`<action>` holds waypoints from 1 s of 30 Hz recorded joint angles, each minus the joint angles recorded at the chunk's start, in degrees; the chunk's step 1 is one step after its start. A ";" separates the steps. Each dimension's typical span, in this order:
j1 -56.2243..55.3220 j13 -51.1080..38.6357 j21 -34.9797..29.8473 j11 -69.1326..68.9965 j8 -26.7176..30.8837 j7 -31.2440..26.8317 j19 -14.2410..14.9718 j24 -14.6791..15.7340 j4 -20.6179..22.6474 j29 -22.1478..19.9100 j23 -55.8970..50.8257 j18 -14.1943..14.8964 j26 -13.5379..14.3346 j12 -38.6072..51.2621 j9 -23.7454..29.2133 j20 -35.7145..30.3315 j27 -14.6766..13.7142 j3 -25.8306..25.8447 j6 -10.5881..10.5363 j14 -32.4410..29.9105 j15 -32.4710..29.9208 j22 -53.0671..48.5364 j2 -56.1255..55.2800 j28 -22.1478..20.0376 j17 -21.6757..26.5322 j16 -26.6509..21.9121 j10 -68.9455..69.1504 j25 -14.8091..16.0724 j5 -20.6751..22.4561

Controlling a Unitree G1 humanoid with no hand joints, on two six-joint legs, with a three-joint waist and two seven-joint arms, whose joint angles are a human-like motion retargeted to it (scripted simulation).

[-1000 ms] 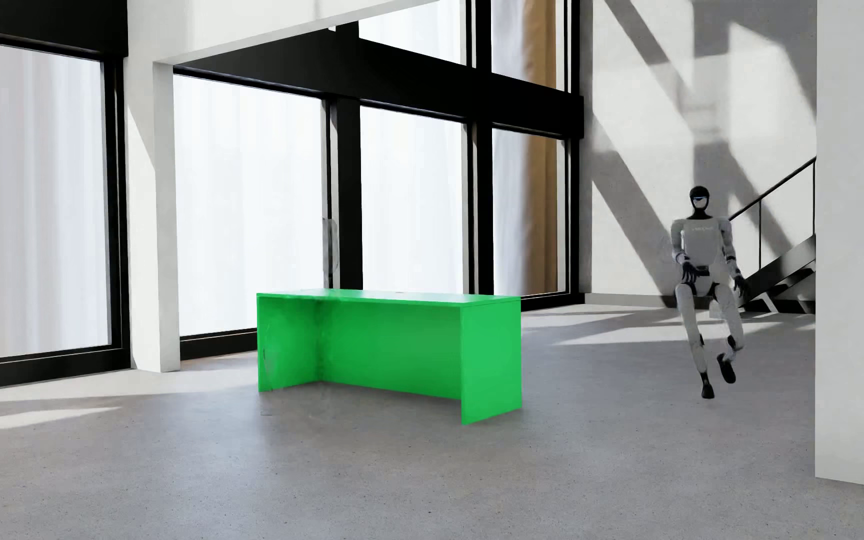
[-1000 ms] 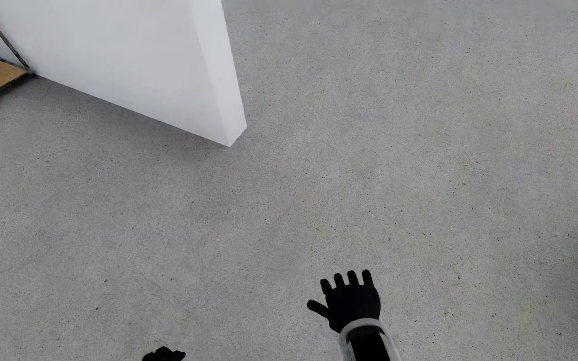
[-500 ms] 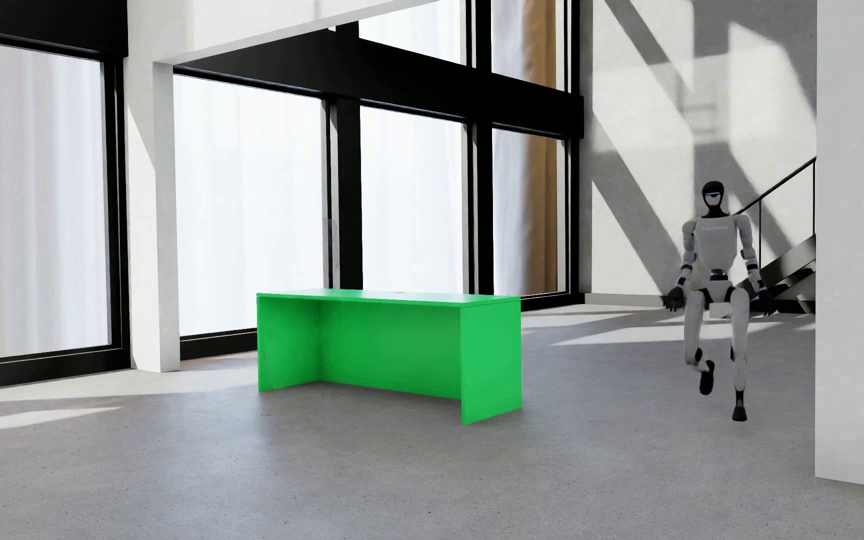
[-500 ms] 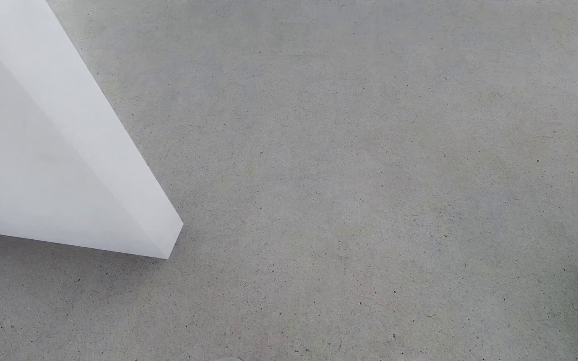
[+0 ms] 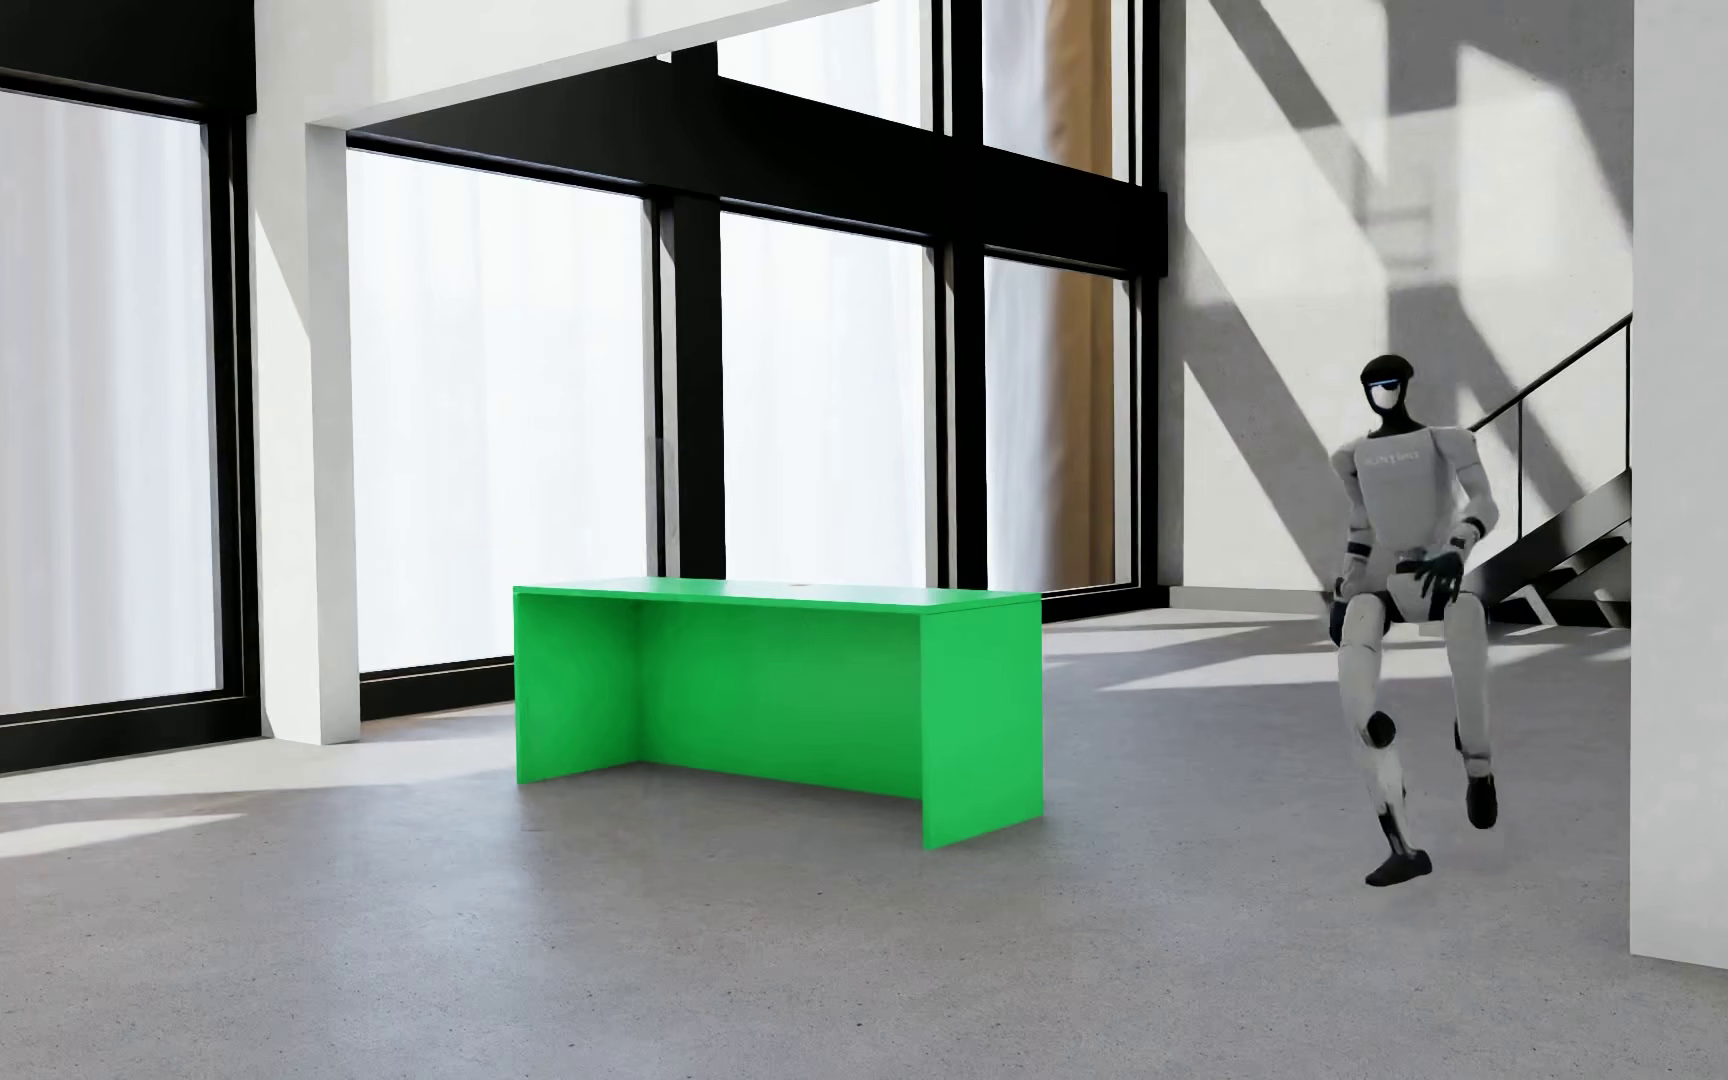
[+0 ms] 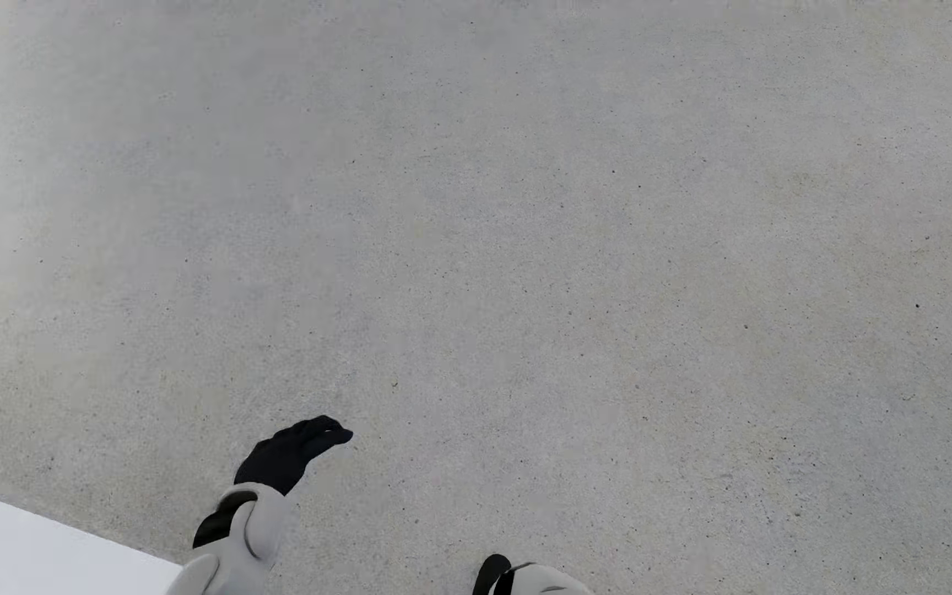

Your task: Go around the green desk

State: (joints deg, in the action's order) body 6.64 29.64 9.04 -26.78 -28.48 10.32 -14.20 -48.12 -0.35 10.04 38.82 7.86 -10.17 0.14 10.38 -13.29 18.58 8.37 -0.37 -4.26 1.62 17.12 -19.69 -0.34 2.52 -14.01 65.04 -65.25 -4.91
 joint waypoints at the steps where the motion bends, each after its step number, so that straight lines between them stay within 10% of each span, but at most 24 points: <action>1: -5.85 -4.09 0.08 -0.88 1.00 0.06 0.00 -3.46 -4.12 -3.18 1.88 -2.67 -2.63 -2.26 0.26 -0.31 1.85 -0.09 -0.74 3.51 2.76 5.99 2.59 3.44 -1.32 0.39 8.98 -1.35 2.39; 4: -21.94 -19.13 -2.29 5.01 10.92 -1.62 0.00 -3.75 -15.60 -16.53 4.10 -10.48 -10.07 -12.37 0.40 7.46 1.55 -2.79 -2.19 6.80 6.20 25.94 12.71 6.81 -5.80 4.48 15.18 -4.94 12.90; 7: -32.41 -30.63 -15.53 7.77 26.08 -1.77 0.00 -5.48 -18.89 -16.85 -5.88 -16.29 -9.40 -24.24 0.11 11.35 -15.92 -7.07 -3.04 8.92 9.87 33.34 20.73 11.09 -4.09 7.87 -3.68 -1.65 18.83; 9: -33.72 -35.82 -25.35 8.65 34.04 0.37 0.03 -7.58 -16.17 -19.02 -18.76 -12.00 -5.13 -30.85 0.03 11.44 -23.06 -9.34 -3.79 6.88 13.01 31.86 25.61 11.69 1.61 10.67 -29.64 -5.56 19.86; 11: -33.18 -36.41 -28.27 9.84 37.08 -4.51 0.14 -6.38 -7.66 -21.20 -30.49 -3.12 -3.22 -34.26 0.16 14.37 -23.91 -10.43 -4.06 7.06 15.76 30.10 30.97 11.14 4.63 12.86 -54.98 -0.14 18.60; 15: -32.46 -31.70 -26.82 -6.73 33.74 -10.21 3.83 -7.69 -0.60 -23.31 -33.72 -0.60 -5.53 -31.29 0.78 19.00 -17.87 -11.55 -3.08 -3.21 6.66 27.14 35.57 7.07 8.07 13.32 -44.84 8.36 15.95; 17: -32.39 -30.25 -26.89 -31.72 29.71 -6.54 20.64 -4.80 -3.12 -13.85 -24.63 -4.53 -5.21 -27.69 1.33 22.45 -9.29 -11.80 -1.67 5.74 -6.94 26.04 26.77 4.52 8.05 14.44 -31.41 0.93 12.99; 19: -26.05 -27.29 -24.34 -47.96 23.90 -3.08 18.46 -5.76 -4.80 -10.16 -13.41 -4.38 -5.28 -21.15 1.46 21.05 -2.52 -10.81 0.04 12.84 -6.47 26.43 15.14 5.51 4.45 12.09 -29.46 -4.25 4.47; 23: -10.48 -20.08 -7.19 -40.57 17.25 1.49 14.24 -6.75 -5.04 -8.53 7.47 -3.20 -3.63 -8.30 0.86 16.34 7.08 -6.62 1.55 18.52 -2.14 20.72 -4.93 -0.91 0.15 7.63 -38.76 7.21 -3.82; 27: 3.79 -10.10 -9.90 10.33 9.17 6.22 14.83 3.75 -4.50 -2.92 8.64 -0.27 2.25 -1.00 0.44 16.40 -1.51 -3.35 1.93 23.65 -3.29 8.36 -8.00 -2.81 9.77 2.57 -49.13 0.47 -2.36; 30: 12.28 -7.41 -4.84 16.30 5.21 11.56 13.70 10.33 -5.25 -1.03 8.12 2.51 3.79 -4.06 0.79 21.09 -0.29 -2.54 1.82 26.39 -2.61 0.09 -8.55 -6.05 11.46 1.90 -46.02 -0.34 1.54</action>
State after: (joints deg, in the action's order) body 18.93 22.23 4.20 -10.48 -23.27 21.88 -0.50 -37.79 -5.60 9.02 46.94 10.37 -6.39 -3.92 11.17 7.79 18.28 5.83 1.45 22.13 -0.99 17.21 -28.23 -6.39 13.97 -12.11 19.02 -65.58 -3.36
